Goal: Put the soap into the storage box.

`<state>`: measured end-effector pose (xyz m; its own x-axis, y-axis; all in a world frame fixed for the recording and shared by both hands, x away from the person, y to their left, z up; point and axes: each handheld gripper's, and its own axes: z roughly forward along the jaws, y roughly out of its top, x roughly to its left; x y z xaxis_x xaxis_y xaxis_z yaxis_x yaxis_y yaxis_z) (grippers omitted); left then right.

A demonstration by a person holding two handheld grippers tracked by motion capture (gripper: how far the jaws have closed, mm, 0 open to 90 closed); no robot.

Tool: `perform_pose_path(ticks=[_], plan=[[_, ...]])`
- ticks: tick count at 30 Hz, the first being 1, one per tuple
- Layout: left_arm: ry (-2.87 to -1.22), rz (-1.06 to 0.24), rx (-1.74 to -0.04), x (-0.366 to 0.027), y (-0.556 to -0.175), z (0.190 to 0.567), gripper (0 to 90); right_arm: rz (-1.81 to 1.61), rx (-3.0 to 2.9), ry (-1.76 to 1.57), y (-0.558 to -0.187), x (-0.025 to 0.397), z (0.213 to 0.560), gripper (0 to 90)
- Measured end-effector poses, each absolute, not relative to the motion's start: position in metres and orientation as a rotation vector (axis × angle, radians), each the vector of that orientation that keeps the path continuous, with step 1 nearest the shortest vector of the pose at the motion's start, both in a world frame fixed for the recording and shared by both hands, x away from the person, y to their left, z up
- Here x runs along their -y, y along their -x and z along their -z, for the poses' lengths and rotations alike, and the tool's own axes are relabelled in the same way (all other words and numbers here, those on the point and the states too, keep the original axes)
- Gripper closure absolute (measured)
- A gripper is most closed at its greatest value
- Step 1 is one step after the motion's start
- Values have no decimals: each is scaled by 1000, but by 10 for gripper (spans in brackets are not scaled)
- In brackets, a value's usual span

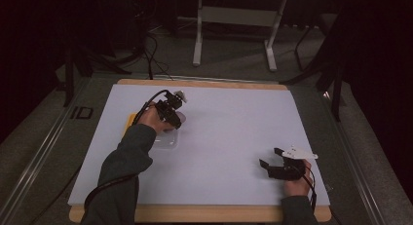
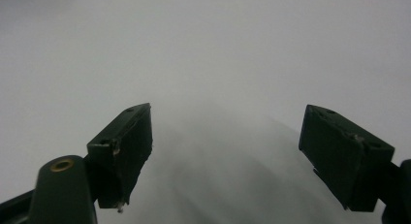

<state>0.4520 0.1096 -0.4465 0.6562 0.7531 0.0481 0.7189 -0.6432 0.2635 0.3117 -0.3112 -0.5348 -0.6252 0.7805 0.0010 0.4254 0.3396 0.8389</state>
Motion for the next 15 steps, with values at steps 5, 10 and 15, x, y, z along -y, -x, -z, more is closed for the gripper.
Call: perform_pose_path(ticks=[5,10,15], plan=[[-2641,-229,-1208,-115,-450,443,501,-1199,-2206,-1060,-312,311,535,192],[-2641,-234,-1216,-120,-449,441,501,-1199,-2206,-1060,-312,311,535,192],[-2638,-237,-1221,-123,-447,441,501,-1199,-2206,-1061,-312,311,535,192]])
